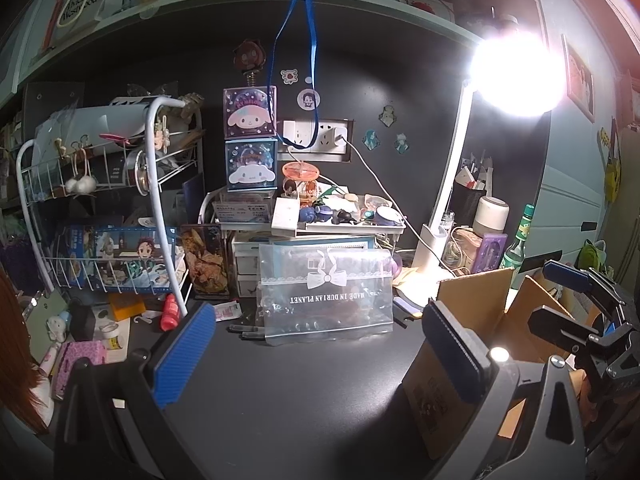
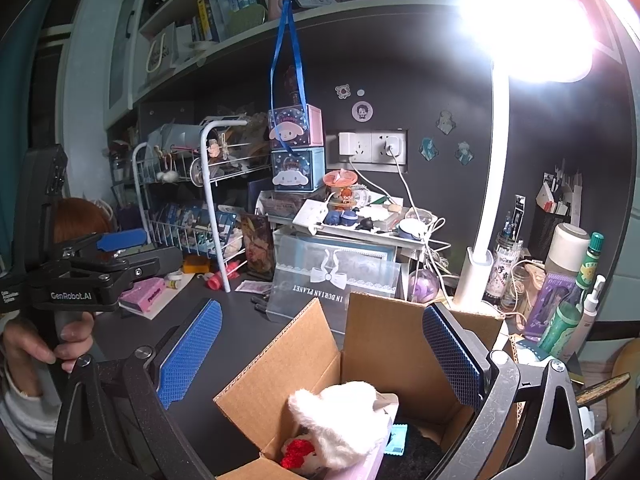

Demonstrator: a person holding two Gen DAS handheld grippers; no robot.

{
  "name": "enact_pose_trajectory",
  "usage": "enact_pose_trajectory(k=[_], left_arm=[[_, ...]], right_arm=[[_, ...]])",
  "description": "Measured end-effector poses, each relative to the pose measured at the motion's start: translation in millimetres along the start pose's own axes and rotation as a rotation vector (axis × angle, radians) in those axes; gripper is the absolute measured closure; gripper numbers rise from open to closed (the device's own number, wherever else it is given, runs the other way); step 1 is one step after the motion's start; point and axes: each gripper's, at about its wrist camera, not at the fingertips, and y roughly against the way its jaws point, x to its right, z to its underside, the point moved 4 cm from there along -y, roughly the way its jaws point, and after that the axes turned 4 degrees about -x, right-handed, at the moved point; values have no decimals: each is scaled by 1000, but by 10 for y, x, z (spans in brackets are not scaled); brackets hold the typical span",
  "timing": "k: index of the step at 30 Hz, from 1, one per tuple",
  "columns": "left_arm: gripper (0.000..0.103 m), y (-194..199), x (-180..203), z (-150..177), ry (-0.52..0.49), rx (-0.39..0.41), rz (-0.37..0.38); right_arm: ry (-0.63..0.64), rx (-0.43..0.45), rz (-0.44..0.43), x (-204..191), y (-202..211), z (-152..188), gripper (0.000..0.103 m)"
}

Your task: Organize objects

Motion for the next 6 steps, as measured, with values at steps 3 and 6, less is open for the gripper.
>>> enact_pose_trajectory(k=[3,6], left_arm=[[0,0,15,6,-6,-1,0],[0,-7,18,9,-10,-5,4]], right_arm=[[6,2,8,-17,15,-7,2],[5,-3,11,-34,17,-10,2]])
